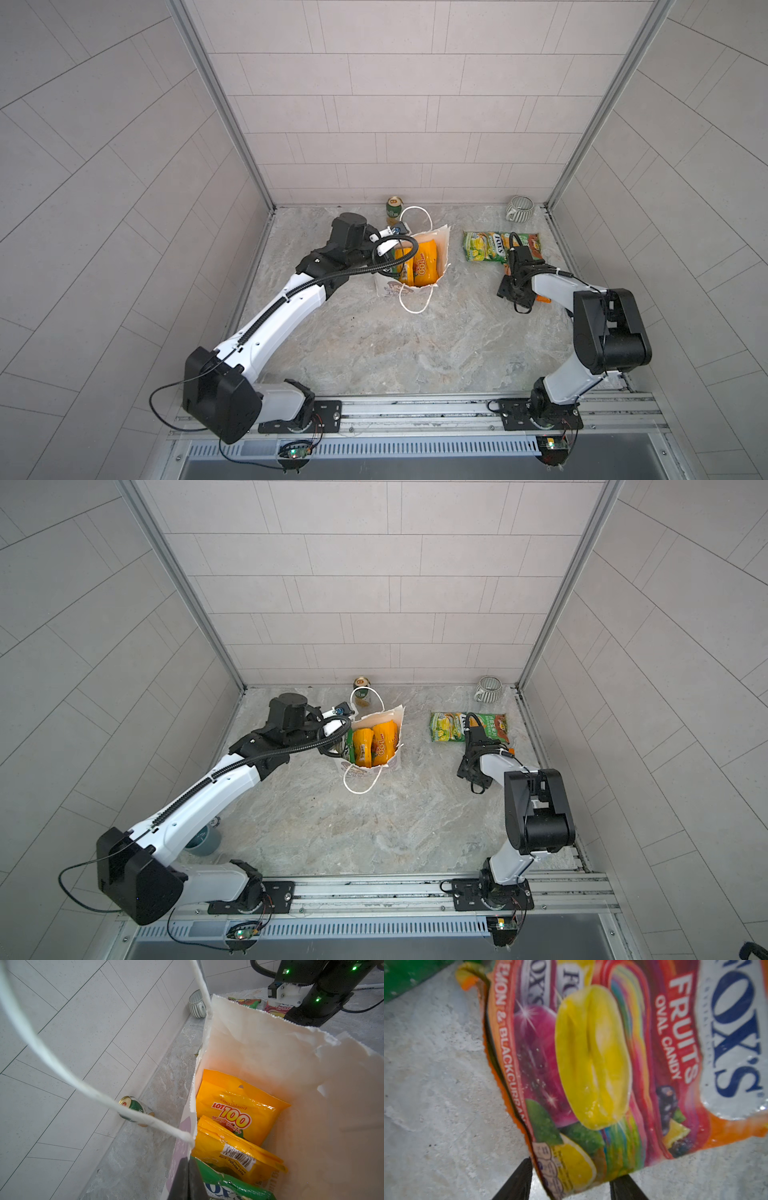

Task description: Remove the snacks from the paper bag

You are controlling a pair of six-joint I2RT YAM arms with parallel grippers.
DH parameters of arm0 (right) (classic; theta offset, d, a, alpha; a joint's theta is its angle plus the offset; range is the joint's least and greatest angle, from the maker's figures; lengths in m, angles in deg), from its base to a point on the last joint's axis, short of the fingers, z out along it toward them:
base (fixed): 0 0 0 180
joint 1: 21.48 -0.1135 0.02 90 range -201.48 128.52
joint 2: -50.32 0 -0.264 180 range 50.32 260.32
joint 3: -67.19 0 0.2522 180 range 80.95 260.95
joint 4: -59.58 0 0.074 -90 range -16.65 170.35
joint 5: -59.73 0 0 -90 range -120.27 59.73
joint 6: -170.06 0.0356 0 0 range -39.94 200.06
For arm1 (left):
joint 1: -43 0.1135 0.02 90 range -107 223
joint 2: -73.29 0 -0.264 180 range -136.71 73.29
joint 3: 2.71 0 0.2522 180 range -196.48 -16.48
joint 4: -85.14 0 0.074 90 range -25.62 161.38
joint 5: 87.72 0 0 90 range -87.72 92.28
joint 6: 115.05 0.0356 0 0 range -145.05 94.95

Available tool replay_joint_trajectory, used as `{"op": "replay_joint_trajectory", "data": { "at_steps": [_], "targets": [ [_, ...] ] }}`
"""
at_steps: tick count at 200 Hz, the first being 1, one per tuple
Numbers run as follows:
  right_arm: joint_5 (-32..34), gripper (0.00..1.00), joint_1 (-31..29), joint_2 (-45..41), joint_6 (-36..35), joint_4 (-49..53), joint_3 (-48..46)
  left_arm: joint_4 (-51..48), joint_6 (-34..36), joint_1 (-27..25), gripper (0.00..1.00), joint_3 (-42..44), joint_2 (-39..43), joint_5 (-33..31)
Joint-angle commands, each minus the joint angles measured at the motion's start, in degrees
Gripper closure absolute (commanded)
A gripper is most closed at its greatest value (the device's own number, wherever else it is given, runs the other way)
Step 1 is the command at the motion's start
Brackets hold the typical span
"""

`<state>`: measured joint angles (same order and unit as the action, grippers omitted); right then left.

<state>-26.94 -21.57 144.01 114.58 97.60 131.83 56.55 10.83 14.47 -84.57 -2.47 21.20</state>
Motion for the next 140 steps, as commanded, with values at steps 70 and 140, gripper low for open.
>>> {"op": "replay_joint_trajectory", "data": {
  "at_steps": [70,140],
  "targets": [
    [7.51,0.55,-0.04,0.54,-1.98,4.4,0.96,0.68,0.27,-0.46,1.0,-0.37,-0.62,1.12],
    [7.46,0.55,0.72,0.64,-1.44,3.48,1.49,0.59,0.24,-0.47,1.0,-0.34,-0.49,0.91]
  ]
}}
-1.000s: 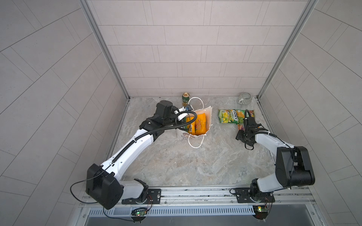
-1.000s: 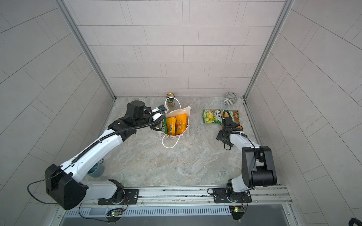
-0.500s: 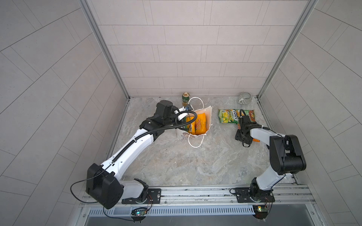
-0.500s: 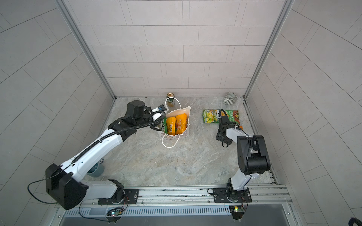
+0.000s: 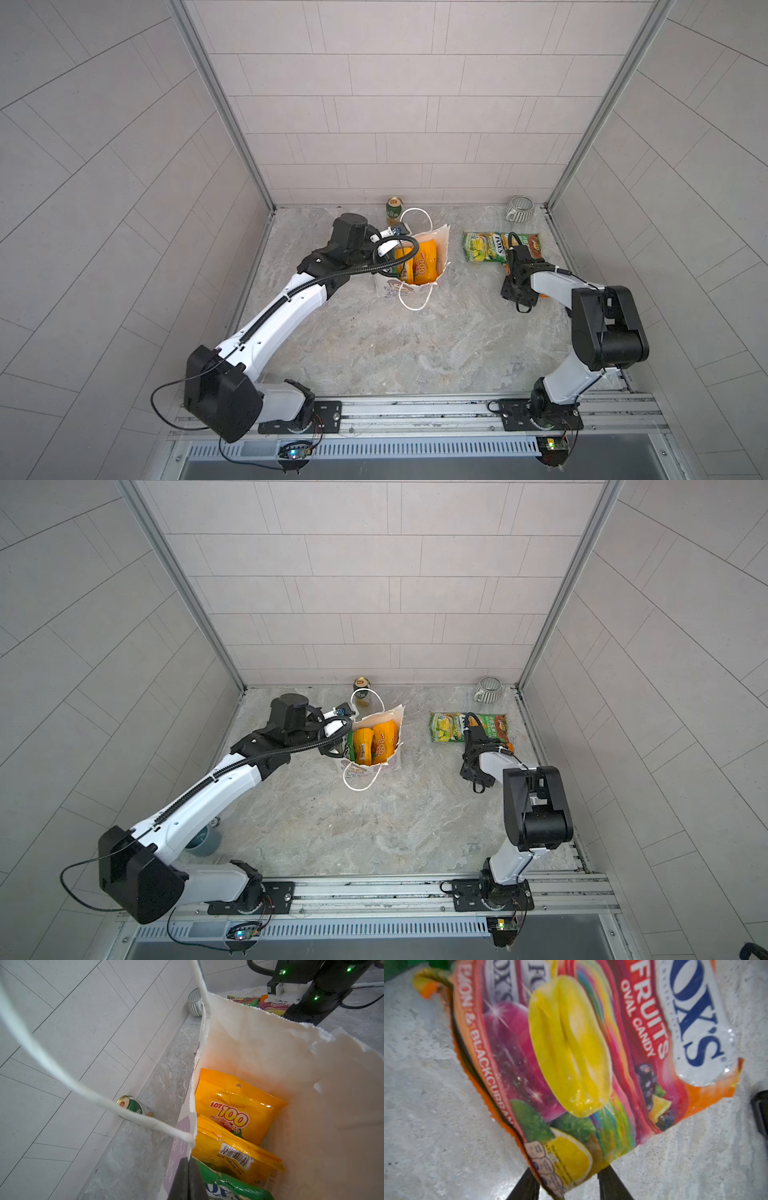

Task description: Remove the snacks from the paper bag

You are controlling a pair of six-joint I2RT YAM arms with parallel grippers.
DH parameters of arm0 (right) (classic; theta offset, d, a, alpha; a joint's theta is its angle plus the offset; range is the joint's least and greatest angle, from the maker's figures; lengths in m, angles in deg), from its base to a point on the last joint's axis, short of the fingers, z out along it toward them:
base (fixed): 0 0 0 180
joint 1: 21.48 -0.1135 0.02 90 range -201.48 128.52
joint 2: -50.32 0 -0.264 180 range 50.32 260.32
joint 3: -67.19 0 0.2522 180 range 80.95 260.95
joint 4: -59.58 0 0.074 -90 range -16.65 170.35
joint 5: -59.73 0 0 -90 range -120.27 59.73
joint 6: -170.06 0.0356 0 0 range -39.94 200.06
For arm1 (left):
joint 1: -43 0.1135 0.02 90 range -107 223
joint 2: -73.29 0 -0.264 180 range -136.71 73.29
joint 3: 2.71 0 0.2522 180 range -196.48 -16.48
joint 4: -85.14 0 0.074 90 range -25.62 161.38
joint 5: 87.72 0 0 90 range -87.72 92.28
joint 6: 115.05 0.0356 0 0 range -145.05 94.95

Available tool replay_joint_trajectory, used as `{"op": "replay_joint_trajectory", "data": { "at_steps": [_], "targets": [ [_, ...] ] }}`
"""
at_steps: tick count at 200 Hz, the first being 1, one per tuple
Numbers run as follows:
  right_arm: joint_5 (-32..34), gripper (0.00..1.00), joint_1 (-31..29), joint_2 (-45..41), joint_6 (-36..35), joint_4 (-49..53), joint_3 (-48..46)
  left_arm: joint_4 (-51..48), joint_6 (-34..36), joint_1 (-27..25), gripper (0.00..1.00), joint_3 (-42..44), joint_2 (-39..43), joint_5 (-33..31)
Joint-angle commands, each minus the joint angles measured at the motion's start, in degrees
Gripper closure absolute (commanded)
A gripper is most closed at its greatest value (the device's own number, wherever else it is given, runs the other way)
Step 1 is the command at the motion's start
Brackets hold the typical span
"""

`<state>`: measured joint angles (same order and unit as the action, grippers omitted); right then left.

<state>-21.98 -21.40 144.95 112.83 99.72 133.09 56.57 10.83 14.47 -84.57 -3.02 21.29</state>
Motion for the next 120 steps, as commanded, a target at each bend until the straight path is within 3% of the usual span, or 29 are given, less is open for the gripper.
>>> {"op": "replay_joint_trajectory", "data": {
  "at_steps": [1,59,120],
  "targets": [
    [2.51,0.55,0.54,-0.36,0.34,1.38,0.23,0.57,0.29,-0.47,1.0,-0.27,0.13,0.8],
    [1.39,0.54,2.3,-1.45,0.98,-0.53,-0.74,0.37,0.17,-0.45,1.0,-0.48,0.14,0.74],
    [-1.98,0.4,2.21,-6.16,2.23,1.28,-1.05,0.39,0.08,-0.42,1.0,-0.46,0.53,0.83]
  ]
}}
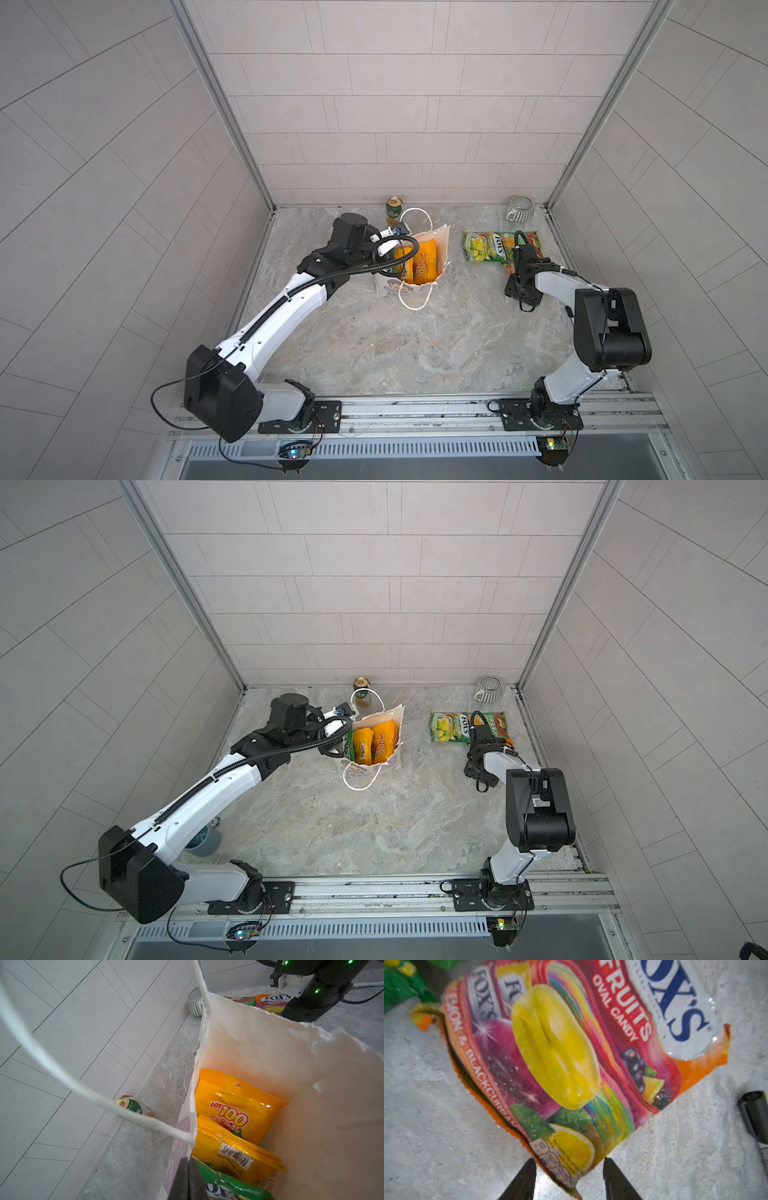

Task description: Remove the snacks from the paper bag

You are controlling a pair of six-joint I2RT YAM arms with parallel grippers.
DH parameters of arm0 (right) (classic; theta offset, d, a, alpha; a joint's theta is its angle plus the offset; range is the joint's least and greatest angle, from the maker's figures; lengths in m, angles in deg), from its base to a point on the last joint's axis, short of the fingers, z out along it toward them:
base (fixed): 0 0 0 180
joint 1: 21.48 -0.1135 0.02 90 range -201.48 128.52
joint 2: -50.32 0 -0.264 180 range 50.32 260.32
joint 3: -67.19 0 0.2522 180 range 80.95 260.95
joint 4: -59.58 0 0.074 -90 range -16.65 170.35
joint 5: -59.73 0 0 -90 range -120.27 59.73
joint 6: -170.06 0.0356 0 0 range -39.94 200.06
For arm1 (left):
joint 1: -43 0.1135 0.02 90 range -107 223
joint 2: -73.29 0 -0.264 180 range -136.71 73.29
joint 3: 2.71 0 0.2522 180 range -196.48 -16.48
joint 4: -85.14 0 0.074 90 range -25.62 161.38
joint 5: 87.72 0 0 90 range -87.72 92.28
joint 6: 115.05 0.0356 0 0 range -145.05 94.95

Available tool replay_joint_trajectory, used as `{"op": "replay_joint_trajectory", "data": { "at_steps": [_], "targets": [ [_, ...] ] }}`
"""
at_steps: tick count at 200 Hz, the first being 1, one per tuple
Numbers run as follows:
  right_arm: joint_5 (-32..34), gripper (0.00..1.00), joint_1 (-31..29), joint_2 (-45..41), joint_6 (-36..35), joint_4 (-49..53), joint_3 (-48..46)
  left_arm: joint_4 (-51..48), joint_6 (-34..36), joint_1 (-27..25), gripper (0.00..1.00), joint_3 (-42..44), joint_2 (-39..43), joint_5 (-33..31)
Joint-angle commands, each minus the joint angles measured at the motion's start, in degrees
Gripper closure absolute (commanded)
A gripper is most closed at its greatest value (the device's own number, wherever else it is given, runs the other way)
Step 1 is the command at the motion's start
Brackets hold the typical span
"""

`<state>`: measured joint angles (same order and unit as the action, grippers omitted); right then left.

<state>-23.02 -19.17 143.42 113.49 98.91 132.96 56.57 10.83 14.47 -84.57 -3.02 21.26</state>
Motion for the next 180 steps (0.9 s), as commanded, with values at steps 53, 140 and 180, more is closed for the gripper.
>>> {"op": "replay_joint_trajectory", "data": {
  "at_steps": [53,140,180],
  "targets": [
    [-0.95,0.31,-0.1,-20.42,1.63,5.81,-2.66,0.04,0.2,-0.52,1.0,-0.46,1.22,0.95],
    [-9.28,0.72,-12.95,-38.73,-8.9,-3.41,3.99,-1.16,1.76,-0.51,1.0,0.2,3.0,6.42],
    [-8.54,0.84,-27.5,-38.83,-11.56,-7.04,7.7,-2.25,3.56,-0.65,1.0,1.16,4.57,8.63]
  ]
}}
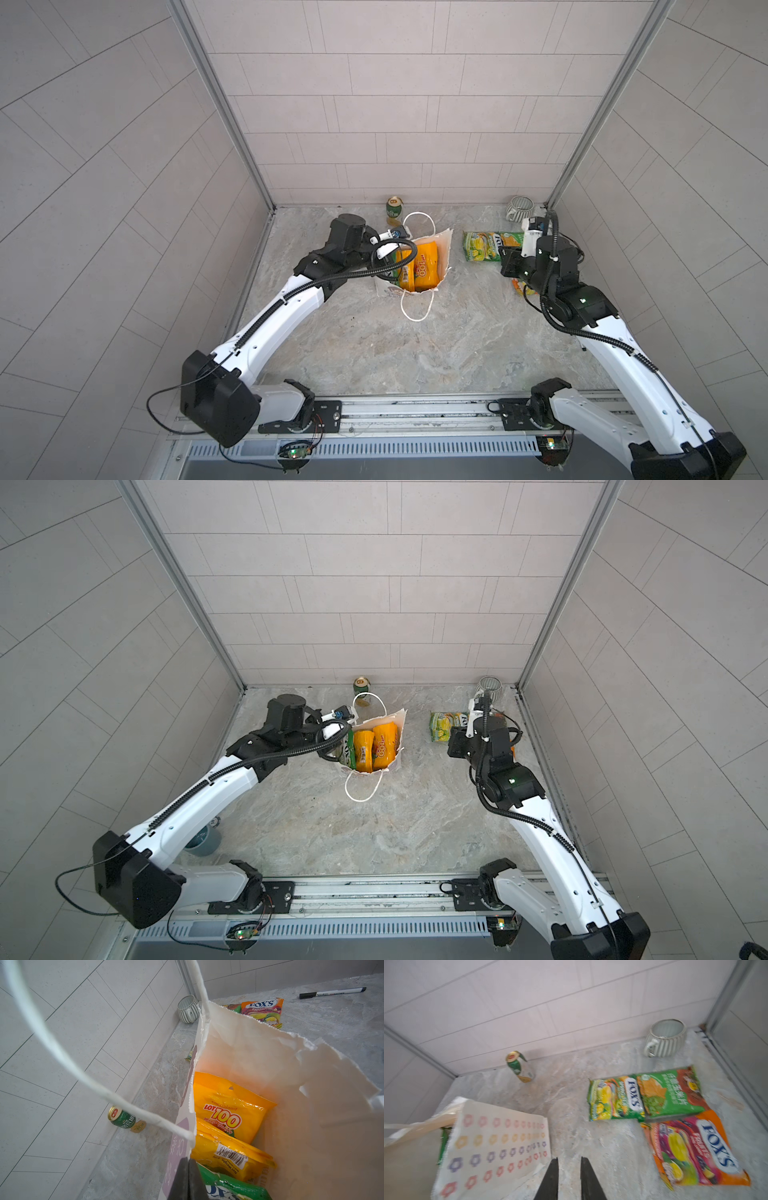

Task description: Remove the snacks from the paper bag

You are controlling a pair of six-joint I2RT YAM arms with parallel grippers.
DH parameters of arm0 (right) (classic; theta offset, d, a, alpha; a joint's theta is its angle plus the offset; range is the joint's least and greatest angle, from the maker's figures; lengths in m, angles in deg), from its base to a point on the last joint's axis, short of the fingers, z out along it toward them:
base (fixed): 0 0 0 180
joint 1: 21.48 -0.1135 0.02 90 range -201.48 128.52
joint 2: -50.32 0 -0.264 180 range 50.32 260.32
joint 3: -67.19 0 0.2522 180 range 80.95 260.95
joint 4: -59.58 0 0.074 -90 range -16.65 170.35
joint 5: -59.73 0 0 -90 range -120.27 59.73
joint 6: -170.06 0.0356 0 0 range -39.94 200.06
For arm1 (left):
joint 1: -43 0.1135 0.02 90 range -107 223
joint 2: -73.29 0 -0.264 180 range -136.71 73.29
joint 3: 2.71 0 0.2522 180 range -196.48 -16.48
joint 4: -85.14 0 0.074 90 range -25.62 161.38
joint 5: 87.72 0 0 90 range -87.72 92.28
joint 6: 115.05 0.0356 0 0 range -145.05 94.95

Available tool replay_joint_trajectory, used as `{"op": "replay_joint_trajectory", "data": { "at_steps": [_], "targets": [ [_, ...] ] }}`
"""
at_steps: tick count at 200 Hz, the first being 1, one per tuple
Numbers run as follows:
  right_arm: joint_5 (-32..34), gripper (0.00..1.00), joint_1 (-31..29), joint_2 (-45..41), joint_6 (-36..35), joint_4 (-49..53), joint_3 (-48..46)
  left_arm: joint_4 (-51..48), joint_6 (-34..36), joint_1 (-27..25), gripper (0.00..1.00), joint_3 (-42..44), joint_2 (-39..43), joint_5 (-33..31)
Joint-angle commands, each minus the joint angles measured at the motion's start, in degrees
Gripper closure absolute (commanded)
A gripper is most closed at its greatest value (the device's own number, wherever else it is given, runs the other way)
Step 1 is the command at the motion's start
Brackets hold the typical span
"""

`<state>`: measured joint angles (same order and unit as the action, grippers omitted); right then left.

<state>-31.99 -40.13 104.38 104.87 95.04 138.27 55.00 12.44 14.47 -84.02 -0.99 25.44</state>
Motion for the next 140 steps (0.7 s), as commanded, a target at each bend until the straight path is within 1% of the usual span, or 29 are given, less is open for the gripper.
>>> {"op": "replay_joint_trajectory", "data": {
  "at_steps": [1,31,56,79,101,126,140],
  "targets": [
    [0.42,0.84,-6.54,0.2,-2.95,-3.17,2.39,-0.72,1.95,-0.69,1.0,0.59,2.55,4.49],
    [5.52,0.84,-20.39,1.82,-5.64,-5.35,4.9,-3.22,4.0,-1.25,1.0,0.13,3.08,5.17],
    [8.56,0.84,-27.43,4.98,-5.93,-8.59,4.61,-3.8,4.95,-1.74,1.0,0.54,3.96,6.17],
    [10.07,0.83,-30.71,8.84,-4.26,-9.26,5.06,-4.7,5.39,-2.13,1.0,0.28,4.94,6.85],
    [14.32,0.82,-33.66,11.08,-2.95,-10.8,3.97,-4.8,5.57,-2.62,1.0,0.57,5.82,6.95],
    [14.93,0.8,-34.52,12.52,-0.29,-13.49,1.54,-6.05,6.07,-3.3,1.0,0.05,6.31,6.52],
    [16.8,0.8,-34.91,13.25,0.81,-14.0,0.76,-6.03,6.18,-3.59,1.0,0.13,6.43,6.29]
  ]
}}
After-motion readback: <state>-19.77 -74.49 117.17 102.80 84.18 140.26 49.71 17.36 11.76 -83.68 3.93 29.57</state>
